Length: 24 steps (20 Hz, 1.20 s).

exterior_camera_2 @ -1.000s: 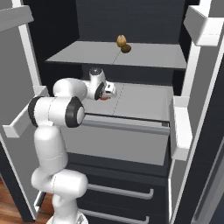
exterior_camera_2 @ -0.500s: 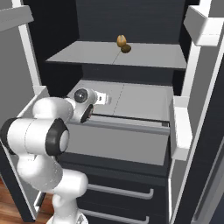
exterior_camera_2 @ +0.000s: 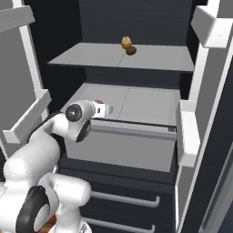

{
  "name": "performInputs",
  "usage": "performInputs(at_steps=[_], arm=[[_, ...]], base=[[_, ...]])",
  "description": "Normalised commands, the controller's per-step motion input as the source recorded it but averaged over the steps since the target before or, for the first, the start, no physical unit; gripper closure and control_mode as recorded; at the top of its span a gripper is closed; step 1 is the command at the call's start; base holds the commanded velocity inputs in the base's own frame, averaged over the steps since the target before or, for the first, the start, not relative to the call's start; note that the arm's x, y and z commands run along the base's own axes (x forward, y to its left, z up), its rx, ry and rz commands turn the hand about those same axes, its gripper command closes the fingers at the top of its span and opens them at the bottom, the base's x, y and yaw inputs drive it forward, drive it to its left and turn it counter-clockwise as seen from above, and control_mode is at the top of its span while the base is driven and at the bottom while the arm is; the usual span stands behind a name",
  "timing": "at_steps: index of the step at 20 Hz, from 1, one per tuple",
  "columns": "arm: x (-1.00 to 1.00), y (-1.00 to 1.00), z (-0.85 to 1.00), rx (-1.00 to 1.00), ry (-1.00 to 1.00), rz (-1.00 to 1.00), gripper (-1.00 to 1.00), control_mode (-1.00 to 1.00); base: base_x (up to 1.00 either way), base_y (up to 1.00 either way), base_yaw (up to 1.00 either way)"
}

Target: Pick the peach and kiwi from the fridge and place them on the plate next to the blender to make a fruit smoothie.

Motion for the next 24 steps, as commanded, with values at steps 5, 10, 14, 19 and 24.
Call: performInputs(at_steps=[5,10,14,19,24], arm=[[-1.0,0.0,1.0,0.0,0.31,0.0,1.0,-1.0],[-1.0,0.0,1.0,0.0,0.4,0.0,1.0,-1.0],[-1.0,0.0,0.48,0.0,0.18,0.0,1.0,-1.0],[-0.25,0.0,0.0,0.0,-0.11,0.0,1.0,-1.0],[-0.26,0.0,-0.03,0.0,0.01,0.0,1.0,1.0]], base=[[0.0,0.0,0.0],[0.0,0.0,0.0],[0.0,0.0,0.0],[0.0,0.0,0.0],[-0.6,-0.05,0.0]])
